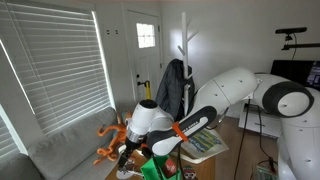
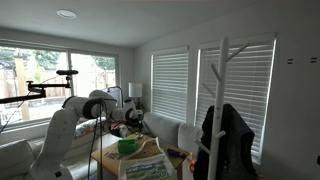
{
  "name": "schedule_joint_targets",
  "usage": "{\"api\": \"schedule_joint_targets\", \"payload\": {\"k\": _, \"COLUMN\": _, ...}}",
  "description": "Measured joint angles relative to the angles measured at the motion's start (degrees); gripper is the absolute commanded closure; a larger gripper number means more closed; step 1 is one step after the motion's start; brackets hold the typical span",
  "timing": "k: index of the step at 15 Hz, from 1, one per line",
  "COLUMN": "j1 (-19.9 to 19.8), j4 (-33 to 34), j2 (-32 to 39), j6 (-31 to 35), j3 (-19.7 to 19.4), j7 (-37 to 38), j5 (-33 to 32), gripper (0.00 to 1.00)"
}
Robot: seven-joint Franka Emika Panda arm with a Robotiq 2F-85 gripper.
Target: Move the silver spoon to the right.
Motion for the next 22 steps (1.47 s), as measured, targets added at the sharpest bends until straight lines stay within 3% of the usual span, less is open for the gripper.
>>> {"api": "schedule_joint_targets", "payload": {"k": 4, "j1": 1.31, "j4": 3.48, "j2": 3.59, "j6": -1.42, "j3": -0.48, "j7": 0.0, "j5": -0.11, "gripper": 0.0}}
{"api": "schedule_joint_targets", "payload": {"k": 11, "j1": 2.48, "j4": 3.37, "j2": 4.47, "j6": -2.83, "j3": -0.54, "j7": 0.59, "j5": 2.72, "gripper": 0.0}}
{"api": "schedule_joint_targets", "payload": {"k": 18, "j1": 4.6, "j4": 2.36, "j2": 4.28, "j6": -8.49, "j3": -3.2, "j7": 9.33, "j5": 3.02, "gripper": 0.01}}
{"api": "schedule_joint_targets", "payload": {"k": 19, "j1": 4.43, "j4": 2.28, "j2": 4.53, "j6": -8.46, "j3": -3.29, "j7": 9.45, "j5": 3.65, "gripper": 0.05}}
{"api": "schedule_joint_targets", "payload": {"k": 20, "j1": 4.34, "j4": 2.28, "j2": 4.86, "j6": -8.19, "j3": -3.36, "j7": 9.53, "j5": 4.29, "gripper": 0.22}}
{"api": "schedule_joint_targets", "payload": {"k": 22, "j1": 4.41, "j4": 2.4, "j2": 5.68, "j6": -7.28, "j3": -3.55, "j7": 10.16, "j5": 4.69, "gripper": 0.36}}
